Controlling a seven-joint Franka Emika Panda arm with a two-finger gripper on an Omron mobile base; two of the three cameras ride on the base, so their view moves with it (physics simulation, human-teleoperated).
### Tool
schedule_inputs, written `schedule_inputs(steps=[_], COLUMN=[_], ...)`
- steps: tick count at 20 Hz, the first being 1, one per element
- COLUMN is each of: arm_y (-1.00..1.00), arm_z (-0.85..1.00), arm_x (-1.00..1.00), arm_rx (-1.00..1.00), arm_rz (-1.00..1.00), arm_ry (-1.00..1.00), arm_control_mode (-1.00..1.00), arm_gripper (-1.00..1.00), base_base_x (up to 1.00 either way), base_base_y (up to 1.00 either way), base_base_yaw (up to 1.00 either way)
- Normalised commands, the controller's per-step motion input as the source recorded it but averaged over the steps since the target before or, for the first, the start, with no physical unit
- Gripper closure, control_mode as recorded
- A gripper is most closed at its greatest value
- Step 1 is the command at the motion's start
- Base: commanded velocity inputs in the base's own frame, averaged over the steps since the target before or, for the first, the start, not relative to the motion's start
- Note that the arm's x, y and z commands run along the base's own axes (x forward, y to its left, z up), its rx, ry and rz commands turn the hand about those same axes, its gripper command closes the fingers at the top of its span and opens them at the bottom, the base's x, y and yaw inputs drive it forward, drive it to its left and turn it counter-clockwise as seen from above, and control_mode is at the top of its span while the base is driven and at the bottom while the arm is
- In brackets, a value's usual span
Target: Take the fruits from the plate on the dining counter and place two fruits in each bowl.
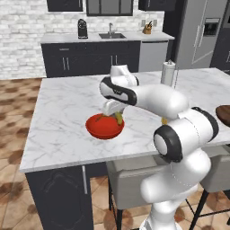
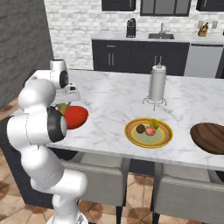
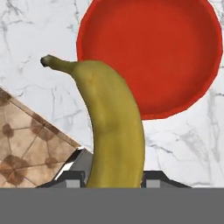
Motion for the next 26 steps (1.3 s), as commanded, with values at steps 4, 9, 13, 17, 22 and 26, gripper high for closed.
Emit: schedule_inputs(steps=[4, 9, 13, 17, 22, 26], arm_y=[0.03, 0.25, 0.46, 0.02, -0.04, -0.13], arm_z=[-0.83, -0.22, 0.00, -0.02, -0.23, -0.44], arm_x=[0.43, 0.66, 0.63, 0.12, -0.05, 0.00], arm_rx=[0.07, 0.01, -0.02, 0.00, 0.00, 0.00], arm_rz=[-0.07, -0.23, -0.17, 0.00, 0.00, 0.00], arm_ry=[0.02, 0.00, 0.03, -0.03, -0.01, 0.00], arm_control_mode=[-1.00, -1.00, -1.00, -1.00, -1.00, -1.00], arm_gripper=[1.00, 1.00, 1.00, 1.00, 1.00, 1.00], base_base_x=[0.00, 0.00, 0.00, 0.00, 0.00, 0.00], base_base_y=[0.00, 0.00, 0.00, 0.00, 0.00, 0.00], base_base_yaw=[0.00, 0.00, 0.00, 0.00, 0.00, 0.00])
